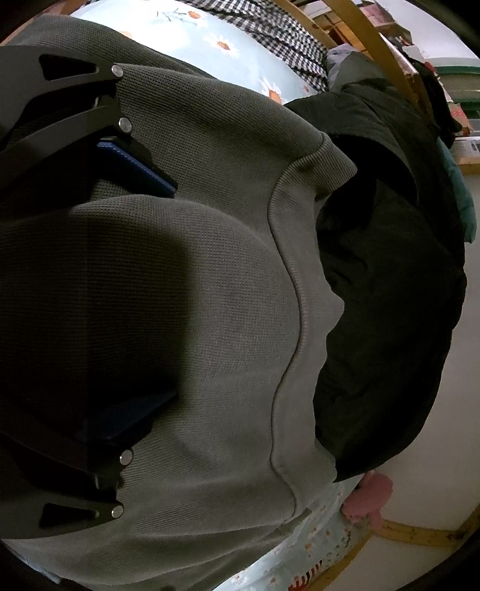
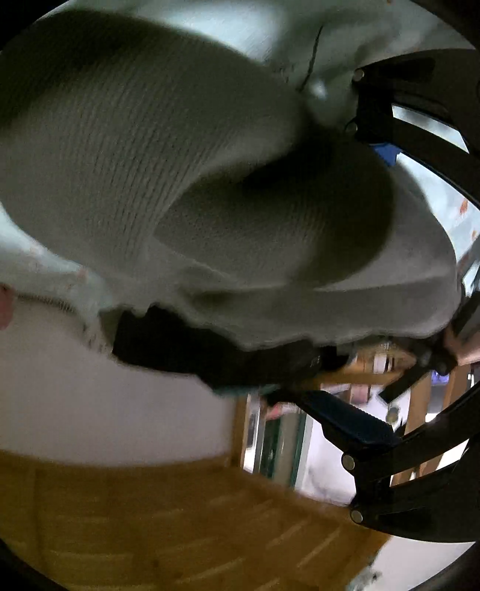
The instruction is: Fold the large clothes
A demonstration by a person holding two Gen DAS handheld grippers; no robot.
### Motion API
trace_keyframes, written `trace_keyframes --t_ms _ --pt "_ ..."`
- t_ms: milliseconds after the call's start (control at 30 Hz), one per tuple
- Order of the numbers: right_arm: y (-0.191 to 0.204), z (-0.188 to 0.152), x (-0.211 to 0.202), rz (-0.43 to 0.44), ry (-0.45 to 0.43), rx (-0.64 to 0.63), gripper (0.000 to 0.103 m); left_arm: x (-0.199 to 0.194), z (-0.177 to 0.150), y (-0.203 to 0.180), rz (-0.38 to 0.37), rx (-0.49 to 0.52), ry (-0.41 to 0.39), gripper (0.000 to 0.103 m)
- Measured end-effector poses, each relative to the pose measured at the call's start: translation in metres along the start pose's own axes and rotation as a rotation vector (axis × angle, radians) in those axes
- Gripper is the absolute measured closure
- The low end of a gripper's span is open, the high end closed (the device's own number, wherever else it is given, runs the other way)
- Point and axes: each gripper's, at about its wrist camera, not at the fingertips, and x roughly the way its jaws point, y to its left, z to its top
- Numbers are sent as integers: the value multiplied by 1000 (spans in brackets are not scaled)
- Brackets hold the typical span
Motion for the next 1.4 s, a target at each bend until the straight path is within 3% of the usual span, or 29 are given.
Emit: trace_keyframes --t_ms 100,167,200,233,267,300,400,500,633,800,900,1000,1200,1233,1300,1333,1400 --pt "-3 9 12 -66 13 -22 3 -2 -2 -1 -1 -2 -8 5" --pt "-8 23 18 -46 -3 27 3 -2 -2 -2 2 -2 -10 5" --pt "-4 27 19 -24 1 18 10 -2 -3 -1 3 -8 -10 5" --pt "1 28 19 -35 3 -13 44 -3 -4 -2 6 -13 -14 5" --pt "10 28 18 -99 11 -88 67 -5 -6 -2 8 -21 -24 5" --pt "16 26 14 -89 8 -140 71 -7 -7 -3 9 -22 -37 5" --pt "20 18 -7 -34 -6 -138 73 -9 -9 -8 -13 1 -47 5" --pt "17 8 -47 -17 -79 -121 73 -12 -13 -27 -65 38 -41 5" --pt "12 7 -81 -89 -172 -170 73 -15 -23 -72 -113 114 -47 5" --pt "11 15 -79 -148 -208 -180 72 -11 -22 -99 -73 122 -40 5" --pt "54 0 -76 -247 -244 -397 73 -11 -23 -96 -94 112 -40 5" --pt "107 -38 -57 -365 -281 -654 73 -10 -23 -97 -91 117 -37 5" --pt "160 -92 -29 -404 -324 -914 72 -13 -20 -89 -131 109 -14 6" --pt "173 -92 -20 -411 -329 -954 72 -18 -17 -81 -164 79 -20 6" --pt "181 -101 -16 -411 -331 -979 72 -52 -12 -42 -210 -105 -142 6" --pt "180 -101 -17 -412 -334 -979 72 -72 -6 -20 -168 -166 -192 6" --pt "178 -95 -23 -423 -343 -965 72 -77 3 -4 -64 -103 -148 6"
